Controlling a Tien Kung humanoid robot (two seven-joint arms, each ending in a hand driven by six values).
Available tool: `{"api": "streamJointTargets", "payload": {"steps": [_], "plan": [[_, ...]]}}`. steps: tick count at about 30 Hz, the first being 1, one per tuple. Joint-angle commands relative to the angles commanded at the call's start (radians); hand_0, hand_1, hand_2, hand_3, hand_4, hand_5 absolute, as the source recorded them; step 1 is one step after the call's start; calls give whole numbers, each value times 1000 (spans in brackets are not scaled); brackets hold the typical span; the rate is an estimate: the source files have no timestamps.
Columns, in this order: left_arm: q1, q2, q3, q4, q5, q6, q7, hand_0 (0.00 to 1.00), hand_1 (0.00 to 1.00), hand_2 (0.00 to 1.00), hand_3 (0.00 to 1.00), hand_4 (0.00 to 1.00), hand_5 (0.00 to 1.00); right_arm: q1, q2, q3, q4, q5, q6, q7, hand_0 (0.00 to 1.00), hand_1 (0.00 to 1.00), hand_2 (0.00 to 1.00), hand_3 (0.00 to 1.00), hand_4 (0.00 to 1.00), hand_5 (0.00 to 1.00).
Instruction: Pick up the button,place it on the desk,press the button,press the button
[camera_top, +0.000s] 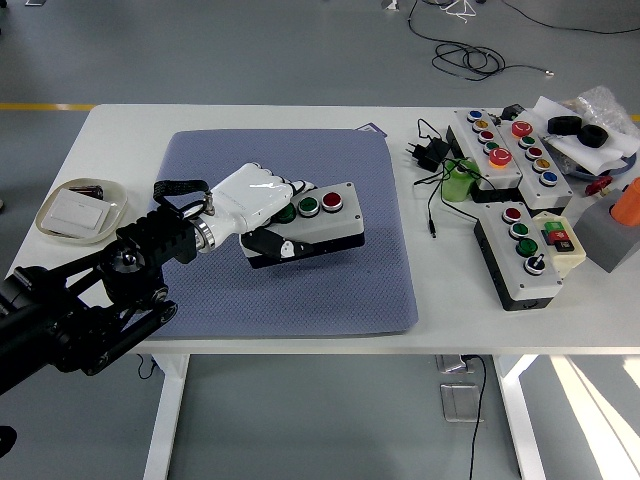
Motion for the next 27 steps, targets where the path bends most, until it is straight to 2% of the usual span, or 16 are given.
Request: {"api": "streamJointTargets", "payload": {"steps": [10, 15, 18, 27], "plan": [[-22, -8, 48, 45, 21, 0, -17, 319, 251, 229, 313, 225, 2, 3, 1, 5, 0, -5, 1, -1, 787, 797, 817, 751, 412, 479], [-34, -6, 64, 59, 2, 28, -51, 328, 264, 241, 318, 222, 2, 7, 1, 5, 0, -1, 1, -1, 787, 797, 817, 751, 412, 479], [-46, -3, 85, 77, -33, 65, -91, 328, 264, 241, 318, 222, 2, 10, 1, 5, 0, -5, 2, -1, 787, 797, 817, 751, 412, 479], [-64, -6, 132, 114, -52, 86, -114, 338, 273, 255, 319, 219, 2, 13, 2, 7, 0, -12, 3, -2, 787, 797, 817, 751, 412, 479]]}}
